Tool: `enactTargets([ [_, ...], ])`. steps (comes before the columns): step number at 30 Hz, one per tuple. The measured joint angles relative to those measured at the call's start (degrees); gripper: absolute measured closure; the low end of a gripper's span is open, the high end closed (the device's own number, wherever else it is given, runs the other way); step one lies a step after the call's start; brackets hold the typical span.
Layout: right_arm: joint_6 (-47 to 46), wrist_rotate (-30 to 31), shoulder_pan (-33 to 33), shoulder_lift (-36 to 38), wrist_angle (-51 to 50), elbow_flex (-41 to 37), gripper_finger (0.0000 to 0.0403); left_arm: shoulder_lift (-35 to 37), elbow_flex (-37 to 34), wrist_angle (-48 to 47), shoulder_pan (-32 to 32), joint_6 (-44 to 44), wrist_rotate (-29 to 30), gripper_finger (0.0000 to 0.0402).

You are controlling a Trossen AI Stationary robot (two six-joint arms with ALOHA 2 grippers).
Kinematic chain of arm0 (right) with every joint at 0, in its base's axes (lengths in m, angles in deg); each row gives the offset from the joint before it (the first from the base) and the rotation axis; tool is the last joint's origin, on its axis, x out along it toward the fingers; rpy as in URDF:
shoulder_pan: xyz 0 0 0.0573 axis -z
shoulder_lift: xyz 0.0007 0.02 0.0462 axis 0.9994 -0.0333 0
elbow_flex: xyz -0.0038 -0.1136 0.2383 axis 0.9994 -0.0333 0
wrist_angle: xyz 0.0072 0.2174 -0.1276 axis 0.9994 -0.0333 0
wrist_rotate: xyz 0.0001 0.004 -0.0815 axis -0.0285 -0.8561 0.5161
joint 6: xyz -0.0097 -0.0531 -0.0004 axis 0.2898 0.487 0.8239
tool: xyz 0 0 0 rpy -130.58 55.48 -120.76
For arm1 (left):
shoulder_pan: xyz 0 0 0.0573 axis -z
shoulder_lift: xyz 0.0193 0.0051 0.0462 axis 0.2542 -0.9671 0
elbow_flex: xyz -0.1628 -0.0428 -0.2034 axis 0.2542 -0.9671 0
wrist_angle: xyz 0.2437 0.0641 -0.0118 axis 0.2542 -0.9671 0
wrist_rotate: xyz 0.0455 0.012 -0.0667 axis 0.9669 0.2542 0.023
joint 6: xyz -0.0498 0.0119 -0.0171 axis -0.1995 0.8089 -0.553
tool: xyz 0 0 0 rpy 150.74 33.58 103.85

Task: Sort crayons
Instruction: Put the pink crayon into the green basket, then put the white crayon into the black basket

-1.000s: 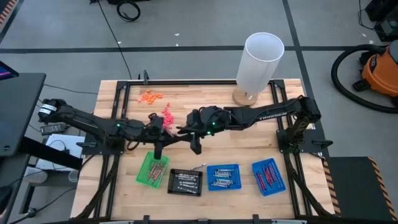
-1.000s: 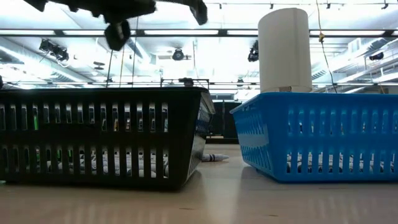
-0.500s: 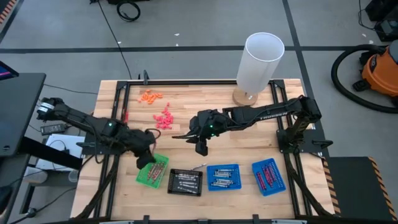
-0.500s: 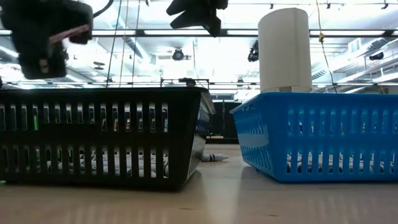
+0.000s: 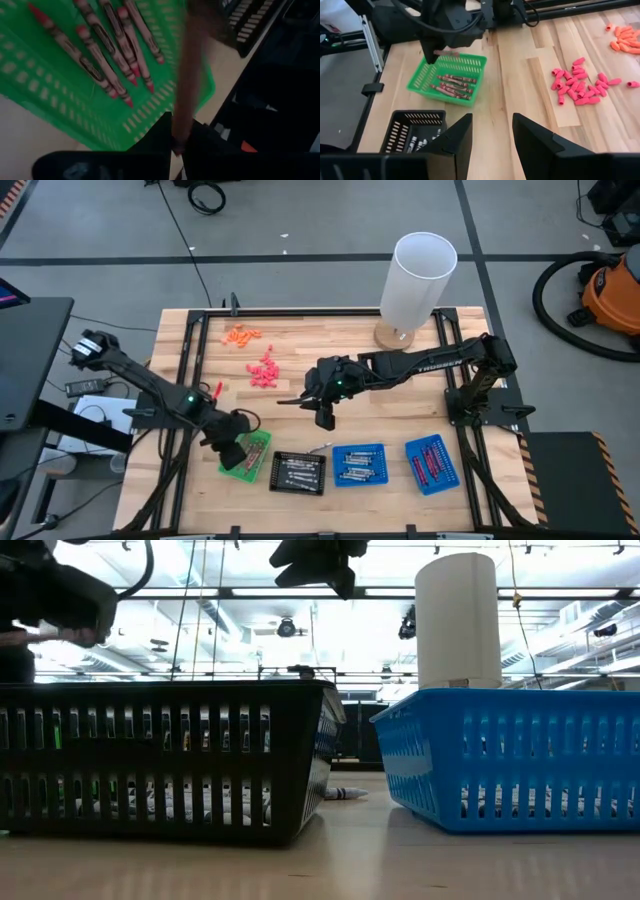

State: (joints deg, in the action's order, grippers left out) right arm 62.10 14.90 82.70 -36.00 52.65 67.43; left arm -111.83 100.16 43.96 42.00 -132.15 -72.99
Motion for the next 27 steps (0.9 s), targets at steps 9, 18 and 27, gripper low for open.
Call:
enactTargets([
  [9,5.38,-2.89,0.02,-0.75,-4.82,-0.20,0.0256,-0.27,0.00,2.44,1.21,-2.59,-1.38,0.0279],
  [18,7.41,-8.53,-1.02,-6.79,-5.39,-2.45,0.0257,-0.35,0.75,9.81,1.24,-3.24,-3.53,0.0244],
  [27,4.72,-9.50,-3.27,-11.17,-2.36,-2.05,0.0257,0.20,4.14,9.21,3.07,-0.06,0.06,0.0244],
])
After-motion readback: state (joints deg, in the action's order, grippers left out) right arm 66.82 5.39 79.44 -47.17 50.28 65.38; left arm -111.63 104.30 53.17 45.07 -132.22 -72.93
